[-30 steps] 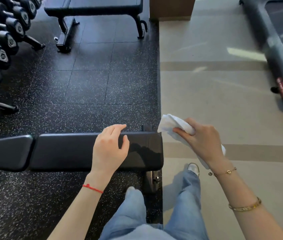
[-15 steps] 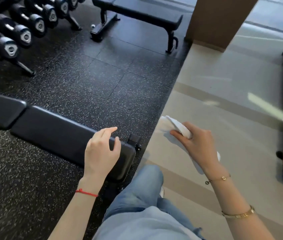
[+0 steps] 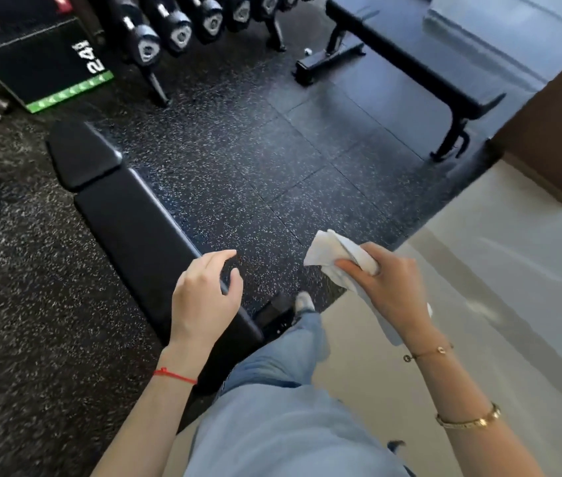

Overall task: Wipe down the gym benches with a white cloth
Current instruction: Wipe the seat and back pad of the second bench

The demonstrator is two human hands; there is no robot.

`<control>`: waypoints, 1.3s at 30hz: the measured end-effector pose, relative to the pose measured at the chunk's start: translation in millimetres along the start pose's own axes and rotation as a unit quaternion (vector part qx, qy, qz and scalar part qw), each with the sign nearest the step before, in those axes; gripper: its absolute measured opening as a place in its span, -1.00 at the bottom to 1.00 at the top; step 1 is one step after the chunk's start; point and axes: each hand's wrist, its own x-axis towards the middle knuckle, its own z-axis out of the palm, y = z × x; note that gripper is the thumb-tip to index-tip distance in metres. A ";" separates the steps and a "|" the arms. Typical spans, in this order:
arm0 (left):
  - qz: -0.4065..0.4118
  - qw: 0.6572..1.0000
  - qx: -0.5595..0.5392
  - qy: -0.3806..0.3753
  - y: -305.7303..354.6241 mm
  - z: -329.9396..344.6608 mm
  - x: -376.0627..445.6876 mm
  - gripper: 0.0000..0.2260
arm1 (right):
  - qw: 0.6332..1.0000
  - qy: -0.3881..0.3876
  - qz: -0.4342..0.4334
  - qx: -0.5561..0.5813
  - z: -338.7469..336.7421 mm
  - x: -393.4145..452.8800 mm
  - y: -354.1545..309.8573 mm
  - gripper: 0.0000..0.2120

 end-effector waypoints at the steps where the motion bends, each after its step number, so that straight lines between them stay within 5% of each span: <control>1: -0.017 1.000 0.000 0.017 1.7 4.2 15.3 -0.73 | 1.000 -0.014 -0.018 -0.006 -0.9 27.2 -0.5 -0.60; 9: -0.186 0.972 0.023 0.139 2.2 13.1 95.1 -0.76 | 0.967 -0.142 -0.208 -0.035 16.8 211.8 -47.1 -0.65; 16: -0.361 0.909 0.032 0.208 -6.5 9.7 94.9 -0.76 | 0.882 -0.283 -0.375 -0.042 72.9 285.9 -120.4 -0.57; 29: -0.604 0.720 0.050 0.338 -26.4 85.6 116.4 -0.78 | 0.612 -0.432 -0.655 -0.099 238.0 354.9 -203.1 -0.67; 39: -0.710 0.598 0.069 0.365 -110.0 265.5 81.6 -0.74 | 0.411 -0.462 -0.781 -0.085 437.8 320.6 -164.7 -0.50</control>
